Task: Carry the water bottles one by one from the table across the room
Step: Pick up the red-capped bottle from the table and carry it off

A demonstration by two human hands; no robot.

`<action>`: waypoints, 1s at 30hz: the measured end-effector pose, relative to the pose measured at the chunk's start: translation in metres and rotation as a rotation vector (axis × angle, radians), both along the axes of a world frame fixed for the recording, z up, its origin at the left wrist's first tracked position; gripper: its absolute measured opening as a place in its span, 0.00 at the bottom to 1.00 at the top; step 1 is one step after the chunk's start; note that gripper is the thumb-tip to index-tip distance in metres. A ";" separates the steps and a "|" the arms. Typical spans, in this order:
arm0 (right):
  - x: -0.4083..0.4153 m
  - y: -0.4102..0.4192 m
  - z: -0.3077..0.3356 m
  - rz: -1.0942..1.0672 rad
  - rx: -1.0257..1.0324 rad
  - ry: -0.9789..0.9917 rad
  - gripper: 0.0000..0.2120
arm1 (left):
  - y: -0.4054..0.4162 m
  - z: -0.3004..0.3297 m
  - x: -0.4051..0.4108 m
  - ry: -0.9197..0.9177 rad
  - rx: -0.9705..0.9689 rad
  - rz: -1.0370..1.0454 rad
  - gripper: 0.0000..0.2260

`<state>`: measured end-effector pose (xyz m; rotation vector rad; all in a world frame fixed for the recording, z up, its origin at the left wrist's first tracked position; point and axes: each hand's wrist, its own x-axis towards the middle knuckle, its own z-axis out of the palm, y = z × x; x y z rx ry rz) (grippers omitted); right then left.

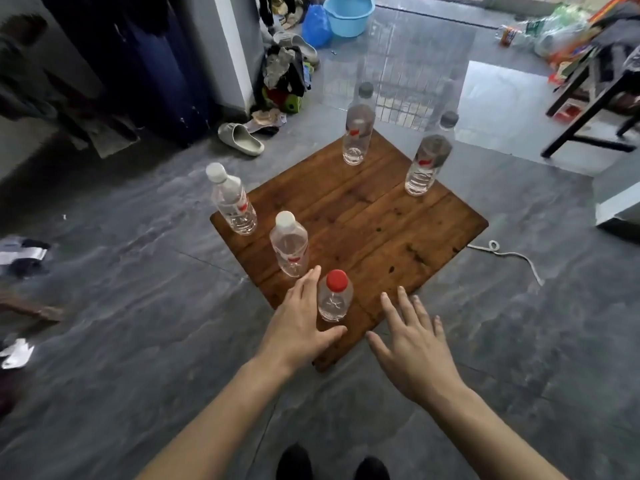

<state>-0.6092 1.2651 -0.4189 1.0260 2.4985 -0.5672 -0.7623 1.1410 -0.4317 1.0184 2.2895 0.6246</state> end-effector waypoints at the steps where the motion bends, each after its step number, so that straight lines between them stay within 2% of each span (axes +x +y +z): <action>1: -0.004 0.002 -0.010 0.007 -0.004 -0.002 0.35 | 0.004 -0.013 -0.001 -0.034 0.034 0.023 0.49; 4: -0.011 0.008 -0.037 0.018 -0.012 0.000 0.34 | 0.014 -0.042 -0.002 -0.142 0.162 0.112 0.46; 8: -0.017 0.013 -0.062 0.004 -0.029 0.016 0.33 | 0.023 -0.066 -0.005 -0.187 0.332 0.188 0.30; 12: -0.018 0.012 -0.071 -0.036 -0.087 0.052 0.32 | 0.025 -0.064 -0.004 -0.163 0.410 0.143 0.32; 15: -0.018 0.012 -0.062 -0.289 -0.334 0.189 0.31 | 0.026 -0.036 -0.001 -0.167 0.476 0.088 0.31; 20: -0.017 0.022 -0.016 -1.017 -1.050 0.435 0.20 | 0.044 0.039 0.003 -0.178 0.524 -0.076 0.31; 22: -0.004 0.032 0.001 -1.212 -1.271 0.564 0.22 | 0.058 0.071 0.008 -0.185 0.514 -0.163 0.32; 25: 0.020 0.046 0.029 -1.322 -1.427 0.691 0.26 | 0.078 0.118 0.017 -0.229 0.509 -0.239 0.32; 30: 0.065 0.070 0.096 -1.350 -1.575 0.810 0.29 | 0.110 0.195 0.042 -0.378 0.503 -0.247 0.32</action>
